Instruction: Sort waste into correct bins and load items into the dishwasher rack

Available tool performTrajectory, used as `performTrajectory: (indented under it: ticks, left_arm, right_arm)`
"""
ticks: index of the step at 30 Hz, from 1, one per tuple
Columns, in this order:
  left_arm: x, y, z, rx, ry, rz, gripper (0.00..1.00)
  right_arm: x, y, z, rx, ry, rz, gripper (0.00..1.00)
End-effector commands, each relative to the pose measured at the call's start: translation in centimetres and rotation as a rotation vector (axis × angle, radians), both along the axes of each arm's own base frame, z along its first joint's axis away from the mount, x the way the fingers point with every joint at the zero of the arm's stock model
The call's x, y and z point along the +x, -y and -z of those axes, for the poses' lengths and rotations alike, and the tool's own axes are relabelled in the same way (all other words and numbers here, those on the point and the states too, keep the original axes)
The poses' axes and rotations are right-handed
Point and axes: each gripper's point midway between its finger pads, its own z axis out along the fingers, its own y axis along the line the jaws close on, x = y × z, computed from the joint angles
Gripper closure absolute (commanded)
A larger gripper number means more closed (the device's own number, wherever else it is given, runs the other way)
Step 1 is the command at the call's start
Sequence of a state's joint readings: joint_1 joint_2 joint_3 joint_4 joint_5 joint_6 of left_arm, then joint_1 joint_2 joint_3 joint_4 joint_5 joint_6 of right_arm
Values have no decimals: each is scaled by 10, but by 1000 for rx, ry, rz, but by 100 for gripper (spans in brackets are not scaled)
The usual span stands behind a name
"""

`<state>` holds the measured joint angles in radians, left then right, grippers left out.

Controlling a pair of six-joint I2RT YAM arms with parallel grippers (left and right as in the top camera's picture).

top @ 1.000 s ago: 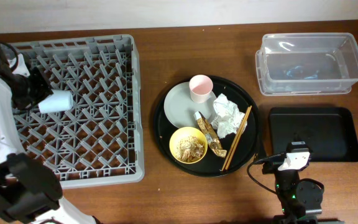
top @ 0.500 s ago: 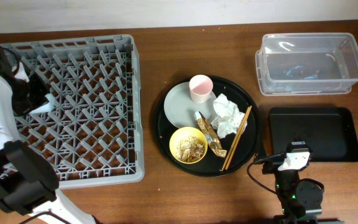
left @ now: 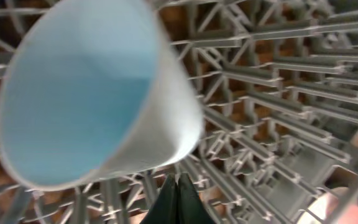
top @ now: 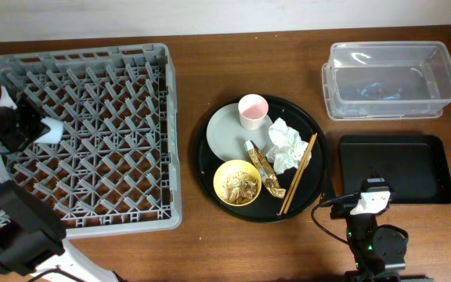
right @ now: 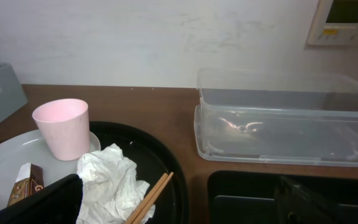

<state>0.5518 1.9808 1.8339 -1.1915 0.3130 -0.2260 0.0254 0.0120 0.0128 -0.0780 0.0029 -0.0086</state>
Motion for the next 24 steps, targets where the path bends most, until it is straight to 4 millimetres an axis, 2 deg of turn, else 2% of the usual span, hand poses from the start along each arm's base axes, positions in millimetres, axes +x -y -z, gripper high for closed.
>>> performTrajectory:
  ticks: [1, 4, 6, 7, 8, 9, 10, 16, 21, 24]
  left_arm:
    - [14, 3, -57, 17, 162, 14, 100]
    - [12, 3, -84, 63, 223, 13, 100]
    - [9, -3, -89, 109, 221, -1, 100]
    - [7, -7, -87, 130, 205, -10, 95]
    - [3, -10, -84, 144, 181, -19, 62]
    - [-1, -14, -79, 163, 152, -30, 25]
    - [-4, -19, -75, 189, 129, -41, 16]
    - [-2, -24, -72, 251, 128, 48, 16]
    - [5, -28, -38, 230, 73, 102, 16]
    - [15, -19, -21, 178, 94, 207, 19]
  right_arm:
    - [0, 3, 3, -7, -3, 12, 1]
    - [0, 3, 3, -7, -3, 12, 1]
    - [0, 3, 3, -7, -3, 12, 1]
    - [0, 3, 3, -7, -3, 12, 1]
    - [0, 3, 3, -7, -3, 12, 1]
    - [0, 3, 3, -7, -3, 12, 1]
    - [0, 3, 3, -7, -3, 12, 1]
    - [0, 3, 3, -7, -3, 12, 1]
    - [0, 3, 3, -7, -3, 12, 1]
    - [0, 3, 3, -7, -3, 12, 1]
